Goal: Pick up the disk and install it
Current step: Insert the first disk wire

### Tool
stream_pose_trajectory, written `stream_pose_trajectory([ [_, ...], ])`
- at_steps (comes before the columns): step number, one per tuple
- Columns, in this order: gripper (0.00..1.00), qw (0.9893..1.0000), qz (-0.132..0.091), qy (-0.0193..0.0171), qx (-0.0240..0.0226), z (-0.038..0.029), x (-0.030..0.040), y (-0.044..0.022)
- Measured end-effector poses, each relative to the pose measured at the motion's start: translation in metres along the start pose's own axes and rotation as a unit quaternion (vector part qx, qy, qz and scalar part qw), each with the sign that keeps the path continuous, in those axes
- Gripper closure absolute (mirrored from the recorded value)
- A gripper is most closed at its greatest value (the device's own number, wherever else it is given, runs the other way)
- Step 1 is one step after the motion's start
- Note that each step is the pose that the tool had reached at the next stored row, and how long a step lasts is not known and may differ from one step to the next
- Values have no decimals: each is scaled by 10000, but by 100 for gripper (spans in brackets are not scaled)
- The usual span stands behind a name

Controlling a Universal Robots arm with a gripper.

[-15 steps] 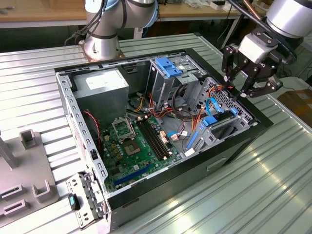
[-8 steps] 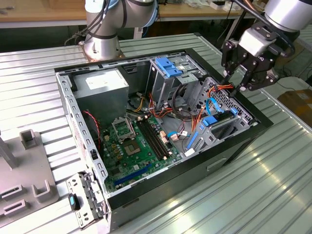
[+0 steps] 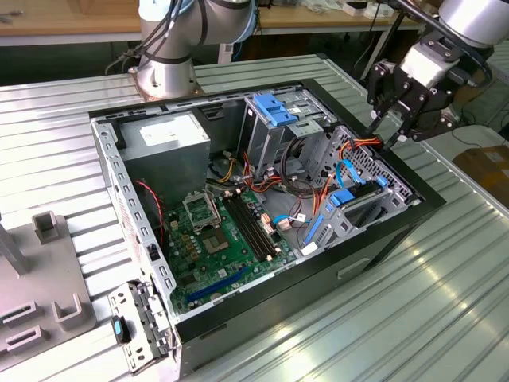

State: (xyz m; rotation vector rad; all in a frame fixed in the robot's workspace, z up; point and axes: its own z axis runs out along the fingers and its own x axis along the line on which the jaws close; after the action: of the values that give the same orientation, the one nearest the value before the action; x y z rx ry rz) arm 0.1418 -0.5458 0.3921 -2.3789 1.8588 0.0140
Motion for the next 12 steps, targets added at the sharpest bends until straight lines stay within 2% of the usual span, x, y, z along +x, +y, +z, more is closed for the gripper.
stream_pose_trajectory([
  [1,58,10000,-23,-2,-2,4,9,-45],
  [3,58,10000,-93,-8,-8,9,18,-91],
  [5,58,9994,-347,-31,-29,17,25,-116],
  [8,58,9970,-763,-70,-63,28,31,-138],
  [9,58,9957,-921,-85,-76,33,34,-148],
  [12,58,9946,-1033,-95,-86,39,42,-195],
])
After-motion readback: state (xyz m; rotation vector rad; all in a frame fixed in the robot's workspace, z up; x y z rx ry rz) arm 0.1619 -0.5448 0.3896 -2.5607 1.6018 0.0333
